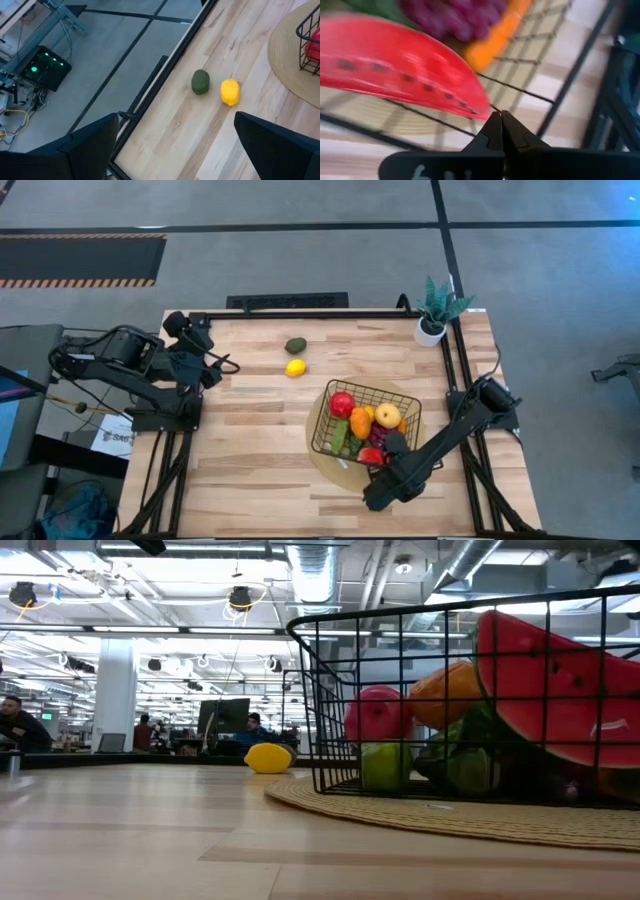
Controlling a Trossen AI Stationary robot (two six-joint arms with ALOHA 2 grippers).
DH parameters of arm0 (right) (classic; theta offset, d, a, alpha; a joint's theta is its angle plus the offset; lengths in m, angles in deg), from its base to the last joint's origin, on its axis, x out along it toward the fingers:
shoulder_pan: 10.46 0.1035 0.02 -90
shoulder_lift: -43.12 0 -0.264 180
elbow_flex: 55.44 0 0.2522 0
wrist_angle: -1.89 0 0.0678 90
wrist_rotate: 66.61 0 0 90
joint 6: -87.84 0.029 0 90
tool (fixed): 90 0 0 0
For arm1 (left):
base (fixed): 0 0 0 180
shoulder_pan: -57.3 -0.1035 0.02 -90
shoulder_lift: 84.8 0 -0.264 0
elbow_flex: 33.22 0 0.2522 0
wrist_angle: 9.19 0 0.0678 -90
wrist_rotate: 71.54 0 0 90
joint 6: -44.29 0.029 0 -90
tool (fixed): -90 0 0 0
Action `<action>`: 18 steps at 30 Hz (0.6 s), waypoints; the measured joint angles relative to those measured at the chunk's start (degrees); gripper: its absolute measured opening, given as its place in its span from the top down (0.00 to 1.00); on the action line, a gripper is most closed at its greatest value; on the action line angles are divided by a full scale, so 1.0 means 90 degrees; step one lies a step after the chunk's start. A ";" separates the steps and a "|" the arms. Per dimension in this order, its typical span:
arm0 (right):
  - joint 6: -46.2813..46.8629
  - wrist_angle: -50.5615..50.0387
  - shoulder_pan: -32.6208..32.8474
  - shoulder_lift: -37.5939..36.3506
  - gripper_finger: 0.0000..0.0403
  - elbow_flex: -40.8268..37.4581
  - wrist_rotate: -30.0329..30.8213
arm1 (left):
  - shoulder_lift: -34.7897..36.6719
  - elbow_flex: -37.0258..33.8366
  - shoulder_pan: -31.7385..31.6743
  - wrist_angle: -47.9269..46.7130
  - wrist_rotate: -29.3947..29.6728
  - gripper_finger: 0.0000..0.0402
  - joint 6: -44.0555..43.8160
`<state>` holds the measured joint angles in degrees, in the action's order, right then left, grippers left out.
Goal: Build produce basket
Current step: Move the mesh basket to the center of the table, then put the lemon into the mesh basket
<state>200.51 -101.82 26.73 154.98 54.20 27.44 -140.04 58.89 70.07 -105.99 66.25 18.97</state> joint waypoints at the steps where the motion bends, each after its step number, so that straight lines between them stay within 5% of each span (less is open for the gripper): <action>1: 0.0002 -0.0004 -0.0005 -0.0009 1.00 0.0107 0.0182 | -0.0001 0.0000 -0.0001 0.0000 0.0000 0.04 0.0026; 12: -0.0570 -0.0007 -0.0328 -0.0078 0.99 0.1866 0.3000 | -0.0346 0.0000 -0.0005 0.0294 0.0179 0.04 -0.0367; 18: -0.2148 0.0355 -0.0771 -0.0074 0.96 0.2467 0.4289 | -0.0732 0.0000 -0.0007 0.0560 0.0338 0.04 -0.0085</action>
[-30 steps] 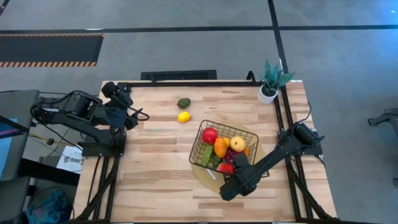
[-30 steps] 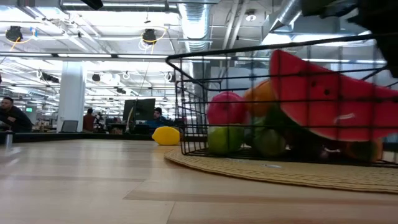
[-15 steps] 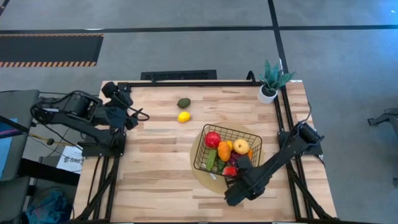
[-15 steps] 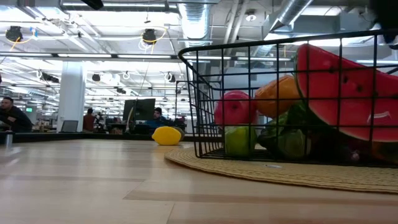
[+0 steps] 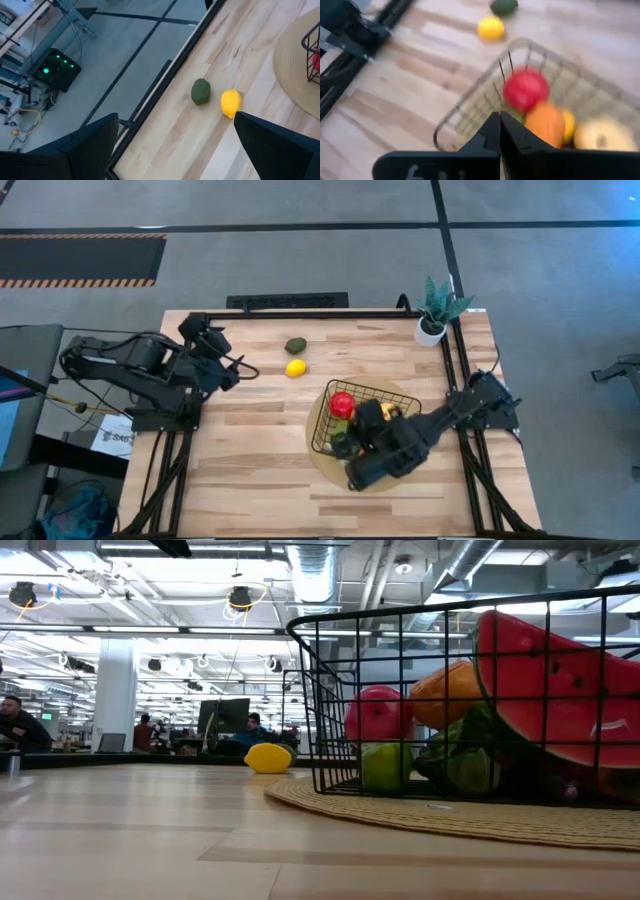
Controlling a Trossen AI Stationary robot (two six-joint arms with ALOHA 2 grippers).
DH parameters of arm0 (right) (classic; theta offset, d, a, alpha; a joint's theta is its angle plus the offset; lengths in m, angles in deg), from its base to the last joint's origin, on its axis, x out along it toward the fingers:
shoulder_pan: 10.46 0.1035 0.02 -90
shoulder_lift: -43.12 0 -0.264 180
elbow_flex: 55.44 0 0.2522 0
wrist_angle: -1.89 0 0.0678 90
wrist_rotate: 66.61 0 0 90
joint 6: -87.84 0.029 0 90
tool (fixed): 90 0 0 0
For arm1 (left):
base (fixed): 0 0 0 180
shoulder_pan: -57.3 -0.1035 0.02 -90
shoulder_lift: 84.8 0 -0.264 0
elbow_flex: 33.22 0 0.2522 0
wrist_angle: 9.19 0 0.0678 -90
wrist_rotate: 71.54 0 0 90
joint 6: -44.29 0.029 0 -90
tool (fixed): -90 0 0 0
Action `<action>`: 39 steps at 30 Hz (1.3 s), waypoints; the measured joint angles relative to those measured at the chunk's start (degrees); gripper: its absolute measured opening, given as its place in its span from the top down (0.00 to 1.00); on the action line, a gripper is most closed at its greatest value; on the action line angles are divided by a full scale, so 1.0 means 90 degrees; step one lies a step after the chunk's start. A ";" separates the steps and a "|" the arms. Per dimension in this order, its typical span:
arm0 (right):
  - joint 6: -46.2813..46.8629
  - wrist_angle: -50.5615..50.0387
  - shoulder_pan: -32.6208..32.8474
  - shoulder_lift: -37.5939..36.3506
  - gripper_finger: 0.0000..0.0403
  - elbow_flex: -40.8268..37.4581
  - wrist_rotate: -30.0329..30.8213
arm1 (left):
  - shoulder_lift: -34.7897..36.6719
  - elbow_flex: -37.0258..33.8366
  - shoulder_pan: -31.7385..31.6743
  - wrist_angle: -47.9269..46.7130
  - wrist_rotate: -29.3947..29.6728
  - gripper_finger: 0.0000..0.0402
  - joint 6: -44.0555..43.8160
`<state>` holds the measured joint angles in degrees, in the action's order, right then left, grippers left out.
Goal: Build produce basket
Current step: Put the lemon into the mesh basket
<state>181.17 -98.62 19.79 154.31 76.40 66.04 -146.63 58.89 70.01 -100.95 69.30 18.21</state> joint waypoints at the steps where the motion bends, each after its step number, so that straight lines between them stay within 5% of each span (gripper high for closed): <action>1: -0.0345 0.0027 -0.0102 0.0006 0.96 0.0091 0.0139 | -0.0073 0.0000 0.0000 0.0012 0.0000 0.04 0.0002; 7: -0.2058 0.0026 -0.0912 0.0008 0.94 0.0268 -0.0003 | -0.0526 0.0000 0.0000 0.0084 -0.0044 0.04 0.0017; 13: -0.2677 -0.0315 -0.1867 -0.0035 0.95 0.0319 -0.1149 | -0.0629 0.0000 0.0017 0.0054 0.0079 0.04 0.0041; 23: -0.4384 -0.0325 -0.2534 -0.1190 0.98 0.0899 -0.1083 | -0.0585 0.0000 -0.0127 0.0144 0.0031 0.04 0.0008; 30: -0.5110 -0.0113 -0.2757 -0.2344 0.93 0.0909 -0.0842 | -0.0642 -0.0002 -0.0564 0.0949 -0.0446 0.04 0.0687; 39: -0.5463 0.0079 -0.2628 -0.3085 0.96 0.0910 -0.0575 | -0.0625 -0.0002 -0.0811 0.2198 -0.2092 0.04 0.0927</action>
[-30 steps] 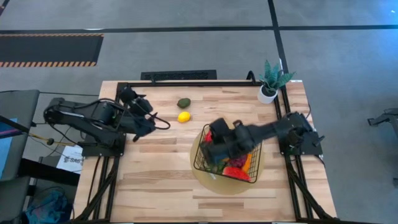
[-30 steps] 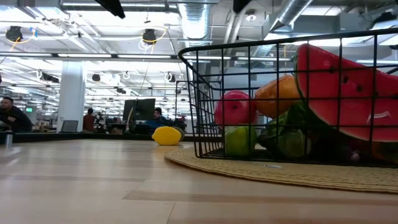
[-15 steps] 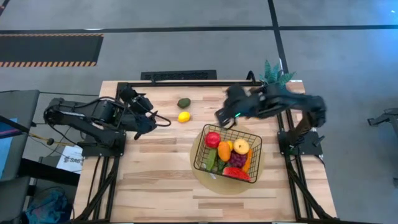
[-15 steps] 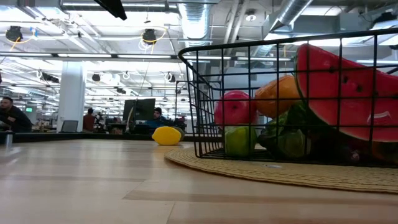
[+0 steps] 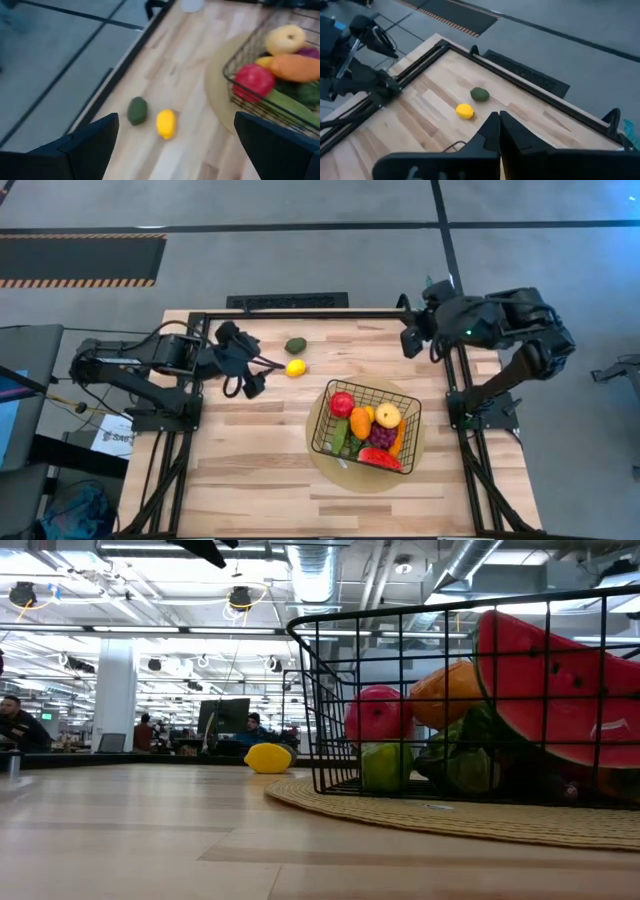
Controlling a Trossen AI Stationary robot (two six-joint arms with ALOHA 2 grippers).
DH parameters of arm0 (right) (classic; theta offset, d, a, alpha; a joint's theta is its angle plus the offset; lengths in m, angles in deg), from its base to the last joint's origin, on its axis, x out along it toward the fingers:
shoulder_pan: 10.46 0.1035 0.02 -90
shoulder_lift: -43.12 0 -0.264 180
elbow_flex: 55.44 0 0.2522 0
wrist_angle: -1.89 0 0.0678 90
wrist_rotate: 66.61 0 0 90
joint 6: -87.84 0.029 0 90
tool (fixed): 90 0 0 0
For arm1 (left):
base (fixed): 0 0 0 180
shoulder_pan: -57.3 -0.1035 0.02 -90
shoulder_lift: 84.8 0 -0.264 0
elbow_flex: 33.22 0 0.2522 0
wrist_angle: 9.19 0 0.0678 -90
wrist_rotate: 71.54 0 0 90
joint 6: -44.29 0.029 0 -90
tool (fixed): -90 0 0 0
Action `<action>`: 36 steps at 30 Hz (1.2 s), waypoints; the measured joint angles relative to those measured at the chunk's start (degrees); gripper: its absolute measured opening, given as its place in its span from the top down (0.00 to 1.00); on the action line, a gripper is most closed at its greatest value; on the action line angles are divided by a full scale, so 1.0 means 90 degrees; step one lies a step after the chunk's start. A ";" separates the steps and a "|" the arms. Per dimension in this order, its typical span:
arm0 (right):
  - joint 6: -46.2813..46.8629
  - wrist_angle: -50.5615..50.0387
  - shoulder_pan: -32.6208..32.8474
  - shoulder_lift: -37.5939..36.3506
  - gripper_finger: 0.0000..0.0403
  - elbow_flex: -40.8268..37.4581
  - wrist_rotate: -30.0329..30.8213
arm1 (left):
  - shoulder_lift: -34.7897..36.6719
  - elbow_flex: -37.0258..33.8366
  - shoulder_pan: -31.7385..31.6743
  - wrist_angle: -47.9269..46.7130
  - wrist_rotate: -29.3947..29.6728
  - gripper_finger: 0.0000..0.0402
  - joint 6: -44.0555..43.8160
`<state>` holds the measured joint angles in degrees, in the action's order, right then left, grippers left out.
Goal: Build produce basket
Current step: Put the lemon into the mesh basket
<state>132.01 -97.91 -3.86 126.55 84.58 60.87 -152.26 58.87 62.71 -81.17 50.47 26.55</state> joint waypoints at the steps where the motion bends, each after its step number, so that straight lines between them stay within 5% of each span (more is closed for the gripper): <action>1: -0.0064 -0.0004 0.0025 -0.0001 0.97 -0.0001 0.0002 | 0.0000 0.0000 0.0000 0.0006 -0.0118 0.04 0.0026; 19: -0.1077 -0.0008 0.0001 0.0285 0.97 -0.0003 0.0076 | -0.0003 0.0000 0.0000 -0.0137 -0.0471 0.04 -0.0880; 23: -0.1200 -0.0006 0.0001 0.0271 0.97 -0.0001 0.0194 | -0.0107 0.0007 -0.0002 -0.0081 -0.0972 0.04 -0.1164; 36: -0.1312 -0.0020 0.0002 0.0112 0.97 -0.0001 0.0175 | -0.1975 0.0005 -0.0696 -0.0218 -0.0717 0.04 0.0005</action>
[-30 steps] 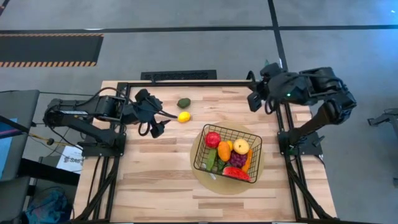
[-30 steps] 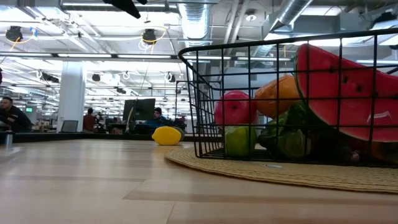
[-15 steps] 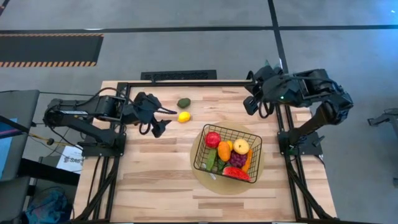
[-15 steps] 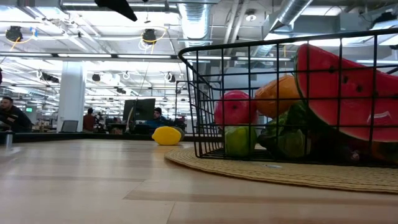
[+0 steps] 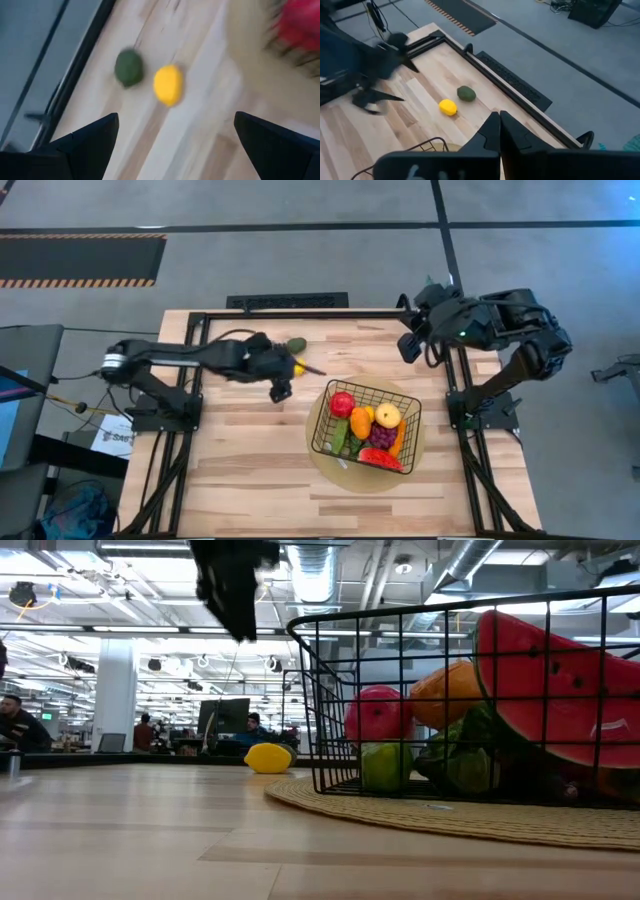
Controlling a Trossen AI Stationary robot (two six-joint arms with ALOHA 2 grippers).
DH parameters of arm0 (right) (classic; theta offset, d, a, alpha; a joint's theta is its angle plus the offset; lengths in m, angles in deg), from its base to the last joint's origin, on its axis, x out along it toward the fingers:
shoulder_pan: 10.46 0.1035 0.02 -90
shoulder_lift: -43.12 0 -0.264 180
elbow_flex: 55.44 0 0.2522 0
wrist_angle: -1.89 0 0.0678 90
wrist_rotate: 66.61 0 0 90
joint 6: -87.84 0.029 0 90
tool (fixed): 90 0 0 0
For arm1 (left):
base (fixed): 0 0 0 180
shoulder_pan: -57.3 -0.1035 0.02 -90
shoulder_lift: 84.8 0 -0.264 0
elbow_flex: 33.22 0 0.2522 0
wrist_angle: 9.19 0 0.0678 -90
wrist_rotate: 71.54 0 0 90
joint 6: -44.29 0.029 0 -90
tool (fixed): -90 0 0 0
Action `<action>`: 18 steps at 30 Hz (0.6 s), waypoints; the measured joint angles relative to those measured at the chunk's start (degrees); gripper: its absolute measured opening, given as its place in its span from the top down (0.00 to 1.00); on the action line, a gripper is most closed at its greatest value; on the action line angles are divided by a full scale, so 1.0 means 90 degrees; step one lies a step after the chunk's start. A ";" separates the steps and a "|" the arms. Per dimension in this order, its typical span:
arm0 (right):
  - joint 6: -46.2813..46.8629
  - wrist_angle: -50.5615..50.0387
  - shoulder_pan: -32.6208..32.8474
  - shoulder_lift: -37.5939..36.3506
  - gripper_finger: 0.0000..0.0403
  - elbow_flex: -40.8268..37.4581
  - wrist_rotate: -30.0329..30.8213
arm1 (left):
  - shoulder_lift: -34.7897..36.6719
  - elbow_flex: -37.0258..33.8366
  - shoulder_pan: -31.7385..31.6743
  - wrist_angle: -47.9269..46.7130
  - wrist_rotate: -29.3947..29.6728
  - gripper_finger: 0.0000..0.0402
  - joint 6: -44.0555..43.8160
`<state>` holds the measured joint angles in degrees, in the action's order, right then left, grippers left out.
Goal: Build produce basket
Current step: Put the lemon into the mesh basket
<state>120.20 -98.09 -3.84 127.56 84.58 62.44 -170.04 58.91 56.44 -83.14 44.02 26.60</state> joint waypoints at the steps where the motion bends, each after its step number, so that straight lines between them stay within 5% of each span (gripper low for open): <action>1: 0.0016 0.0005 0.0005 -0.0029 0.97 0.0000 0.0000 | -0.0180 0.0000 -0.0144 -0.0087 -0.0049 0.04 -0.0005; 10: 0.0067 0.0047 0.0005 -0.0292 0.96 0.0000 -0.0010 | -0.1404 -0.0005 -0.1349 -0.0596 -0.0611 0.04 0.0802; 18: 0.0080 0.0320 0.0000 -0.0300 0.97 0.0000 -0.0007 | -0.1704 -0.0005 -0.1740 0.0379 -0.1712 0.04 0.1802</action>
<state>120.92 -95.20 -3.84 124.86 84.58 62.38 -185.38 58.87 40.79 -79.73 28.61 42.82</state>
